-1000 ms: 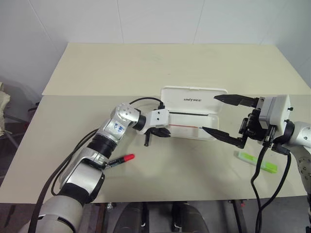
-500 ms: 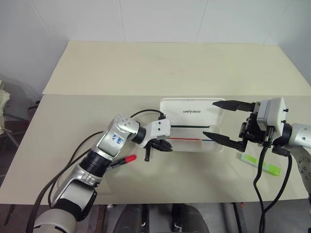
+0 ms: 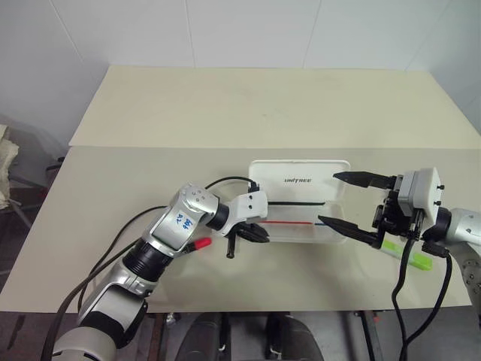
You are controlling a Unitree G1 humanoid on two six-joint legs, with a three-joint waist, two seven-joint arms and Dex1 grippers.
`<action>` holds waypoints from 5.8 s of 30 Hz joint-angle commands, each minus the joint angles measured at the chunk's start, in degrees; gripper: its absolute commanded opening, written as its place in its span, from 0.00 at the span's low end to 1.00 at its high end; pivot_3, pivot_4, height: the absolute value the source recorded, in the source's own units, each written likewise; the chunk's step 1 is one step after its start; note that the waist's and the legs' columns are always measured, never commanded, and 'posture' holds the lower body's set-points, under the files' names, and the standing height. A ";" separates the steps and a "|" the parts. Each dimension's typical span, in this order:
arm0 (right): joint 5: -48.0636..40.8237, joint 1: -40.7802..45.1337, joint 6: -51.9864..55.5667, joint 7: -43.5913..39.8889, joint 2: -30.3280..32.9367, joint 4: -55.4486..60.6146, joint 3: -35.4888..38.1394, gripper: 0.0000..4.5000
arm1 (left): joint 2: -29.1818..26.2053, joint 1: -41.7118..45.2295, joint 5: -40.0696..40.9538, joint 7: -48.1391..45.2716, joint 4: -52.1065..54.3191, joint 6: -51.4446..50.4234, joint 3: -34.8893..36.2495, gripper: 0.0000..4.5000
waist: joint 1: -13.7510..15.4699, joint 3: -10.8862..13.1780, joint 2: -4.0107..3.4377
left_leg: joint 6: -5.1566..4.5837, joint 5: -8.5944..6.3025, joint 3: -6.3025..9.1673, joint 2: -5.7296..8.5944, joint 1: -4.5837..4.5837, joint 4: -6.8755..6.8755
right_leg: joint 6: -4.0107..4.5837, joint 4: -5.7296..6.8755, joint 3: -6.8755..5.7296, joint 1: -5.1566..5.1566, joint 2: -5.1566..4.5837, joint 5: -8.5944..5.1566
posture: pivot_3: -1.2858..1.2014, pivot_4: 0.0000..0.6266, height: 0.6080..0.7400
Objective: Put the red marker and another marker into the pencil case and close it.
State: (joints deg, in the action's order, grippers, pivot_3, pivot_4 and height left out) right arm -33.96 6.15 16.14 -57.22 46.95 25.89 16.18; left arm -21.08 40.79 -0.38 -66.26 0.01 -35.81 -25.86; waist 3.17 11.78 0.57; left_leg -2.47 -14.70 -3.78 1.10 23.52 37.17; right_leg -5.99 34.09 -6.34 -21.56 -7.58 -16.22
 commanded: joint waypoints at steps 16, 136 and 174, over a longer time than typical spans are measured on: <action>-0.87 0.17 0.31 2.12 -1.60 2.60 -0.90 1.00 | 4.60 -2.36 8.94 3.83 3.46 1.99 4.25 0.85 | -0.30 -0.02 -0.04 | -0.01 0.02 -0.02 0.00 0.01 -0.01 | -0.02 -0.02 0.01 -0.01 0.01 0.03 | 0.52 0.24 1.00; 5.88 -14.81 -12.26 -7.55 2.80 -11.18 8.66 1.00 | 8.43 0.40 5.84 11.35 -14.14 29.89 5.16 0.14 | -0.04 -0.18 -0.61 | 0.05 -0.72 -1.12 -0.30 -0.25 0.04 | -0.16 -0.25 0.22 -0.06 0.03 0.09 | 0.52 0.24 1.00; -2.10 -30.13 0.48 1.15 -1.39 6.25 19.39 1.00 | 12.72 -7.76 13.66 10.98 -2.14 27.84 9.07 0.99 | -0.10 -0.17 -0.60 | -0.25 -0.66 -1.13 -0.31 -0.26 0.09 | -0.18 -0.22 0.29 -0.05 0.02 0.10 | 0.52 0.24 1.00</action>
State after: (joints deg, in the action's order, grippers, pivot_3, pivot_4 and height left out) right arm -34.36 -22.95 15.75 -56.40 45.99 29.65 32.09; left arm -7.97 34.32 11.29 -55.16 -6.70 -7.27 -17.79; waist 3.06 11.61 -0.02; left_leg -2.73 -15.37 -4.91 0.79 23.25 37.26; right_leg -6.18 33.88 -6.05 -21.61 -7.57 -16.12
